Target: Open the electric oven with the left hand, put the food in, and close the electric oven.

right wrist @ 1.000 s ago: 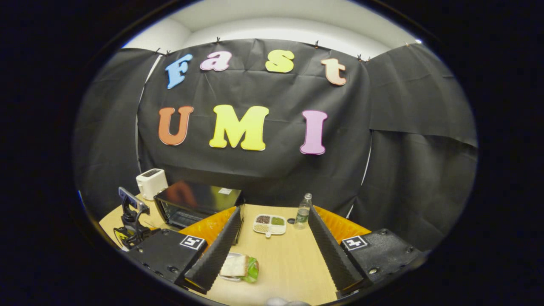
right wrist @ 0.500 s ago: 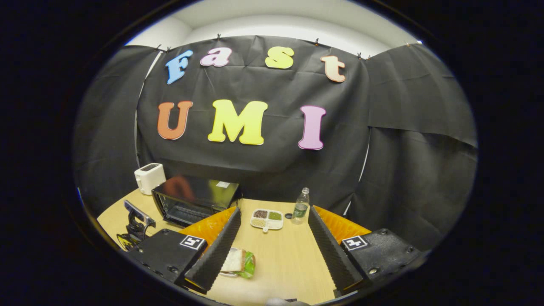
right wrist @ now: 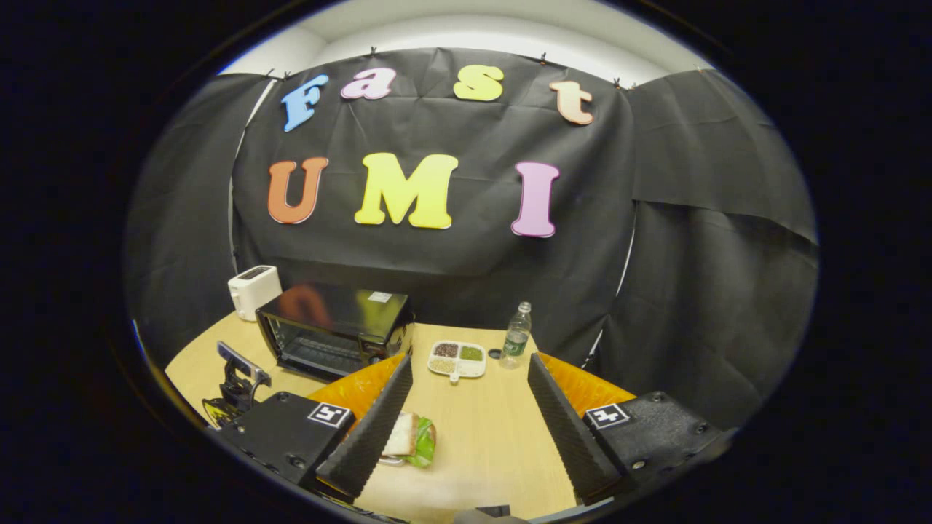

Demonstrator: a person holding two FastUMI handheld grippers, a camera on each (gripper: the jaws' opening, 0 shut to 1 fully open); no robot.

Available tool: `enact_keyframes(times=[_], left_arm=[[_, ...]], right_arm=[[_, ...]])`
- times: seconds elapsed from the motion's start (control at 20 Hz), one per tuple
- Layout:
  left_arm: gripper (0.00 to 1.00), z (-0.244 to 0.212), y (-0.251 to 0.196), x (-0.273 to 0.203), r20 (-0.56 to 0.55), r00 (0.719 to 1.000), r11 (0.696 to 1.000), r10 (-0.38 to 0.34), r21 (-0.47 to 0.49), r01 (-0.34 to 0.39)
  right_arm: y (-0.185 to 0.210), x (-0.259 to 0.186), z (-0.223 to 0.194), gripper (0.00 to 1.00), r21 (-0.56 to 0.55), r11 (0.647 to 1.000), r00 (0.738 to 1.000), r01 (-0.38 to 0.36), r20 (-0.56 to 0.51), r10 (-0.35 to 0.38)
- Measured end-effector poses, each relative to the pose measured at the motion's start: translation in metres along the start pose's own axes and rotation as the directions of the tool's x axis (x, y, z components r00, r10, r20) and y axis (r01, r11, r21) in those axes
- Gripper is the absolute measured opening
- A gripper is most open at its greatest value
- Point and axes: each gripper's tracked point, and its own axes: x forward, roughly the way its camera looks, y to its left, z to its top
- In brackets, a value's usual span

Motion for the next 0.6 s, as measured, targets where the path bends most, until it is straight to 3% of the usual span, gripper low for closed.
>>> enact_keyframes(times=[0.35, 0.6], left_arm=[[0.96, 0.042, 0.005, -0.034, 0.090, 0.996, 1.000, -0.003, 0.021, 0.001], [0.96, 0.110, 0.017, -0.091, 0.230, 0.973, 1.000, 0.017, 0.012, -0.021]], right_arm=[[-0.002, 0.018, -0.030, 1.00, 0.040, 0.999, 0.998, -0.022, -0.061, 0.025], [0.011, 0.035, -0.095, 1.00, 0.104, 0.992, 0.981, -0.064, -0.177, 0.082]])
